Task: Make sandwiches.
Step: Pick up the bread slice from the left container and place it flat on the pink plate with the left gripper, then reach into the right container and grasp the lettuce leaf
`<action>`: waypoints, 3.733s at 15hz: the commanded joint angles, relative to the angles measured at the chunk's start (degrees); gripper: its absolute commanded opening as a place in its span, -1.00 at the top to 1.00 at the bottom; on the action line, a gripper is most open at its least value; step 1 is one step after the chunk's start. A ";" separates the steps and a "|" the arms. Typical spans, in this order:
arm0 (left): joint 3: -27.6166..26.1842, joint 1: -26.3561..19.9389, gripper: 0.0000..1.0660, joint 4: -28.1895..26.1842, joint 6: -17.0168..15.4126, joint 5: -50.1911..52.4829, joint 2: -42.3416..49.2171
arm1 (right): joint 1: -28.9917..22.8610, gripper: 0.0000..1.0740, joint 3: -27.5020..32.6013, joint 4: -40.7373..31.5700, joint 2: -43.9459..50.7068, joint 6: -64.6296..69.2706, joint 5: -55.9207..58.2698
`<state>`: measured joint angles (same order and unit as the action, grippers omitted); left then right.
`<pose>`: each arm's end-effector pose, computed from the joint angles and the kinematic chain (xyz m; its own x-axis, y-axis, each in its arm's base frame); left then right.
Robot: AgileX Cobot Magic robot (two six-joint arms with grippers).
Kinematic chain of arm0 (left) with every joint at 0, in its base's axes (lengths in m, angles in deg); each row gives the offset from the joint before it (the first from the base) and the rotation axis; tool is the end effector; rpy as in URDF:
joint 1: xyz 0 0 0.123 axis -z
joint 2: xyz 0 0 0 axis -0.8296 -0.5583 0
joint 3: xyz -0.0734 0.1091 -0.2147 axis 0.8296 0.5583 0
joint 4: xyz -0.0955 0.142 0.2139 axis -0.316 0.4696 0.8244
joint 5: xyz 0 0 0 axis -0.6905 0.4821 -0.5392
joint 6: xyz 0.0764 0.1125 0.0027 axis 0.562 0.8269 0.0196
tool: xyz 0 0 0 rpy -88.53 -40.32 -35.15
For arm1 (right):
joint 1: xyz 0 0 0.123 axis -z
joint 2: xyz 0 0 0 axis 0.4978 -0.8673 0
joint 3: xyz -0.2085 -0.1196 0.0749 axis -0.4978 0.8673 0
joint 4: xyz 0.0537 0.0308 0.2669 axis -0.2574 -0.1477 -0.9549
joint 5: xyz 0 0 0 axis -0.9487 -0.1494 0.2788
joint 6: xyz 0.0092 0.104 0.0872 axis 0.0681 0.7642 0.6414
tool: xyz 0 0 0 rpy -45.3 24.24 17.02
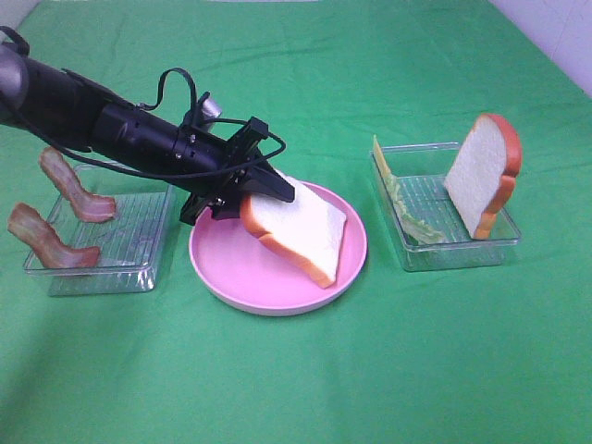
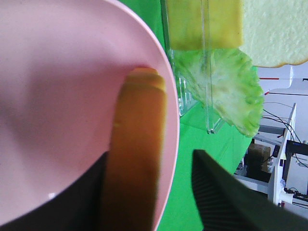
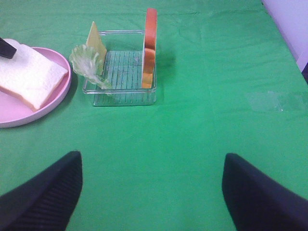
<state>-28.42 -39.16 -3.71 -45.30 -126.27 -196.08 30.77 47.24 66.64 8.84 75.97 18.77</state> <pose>0.3978 -0.2255 0.0418 -0.9920 -0.0741 -0.1025 0.0398 0.5868 -0.8087 0.0870 0.0056 0.2703 -0.4440 -0.0166 -0.8959 -0.0399 0.9992 0.0012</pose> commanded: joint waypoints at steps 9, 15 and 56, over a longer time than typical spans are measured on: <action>0.00 0.29 -0.59 23.32 -3.95 4.01 12.15 | 0.29 -0.41 0.17 0.06 0.57 -0.34 0.00; 0.00 0.29 -0.58 46.93 -22.40 3.04 24.87 | 0.29 -0.41 0.17 0.06 0.57 -0.34 0.00; 49.39 0.29 -0.55 72.02 -33.23 -17.02 130.35 | 0.29 -0.41 -1.55 -0.92 -4.58 -0.34 -9.40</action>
<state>20.85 -39.16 68.48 -78.65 -144.15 -67.11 30.77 46.15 65.84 3.11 75.97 9.49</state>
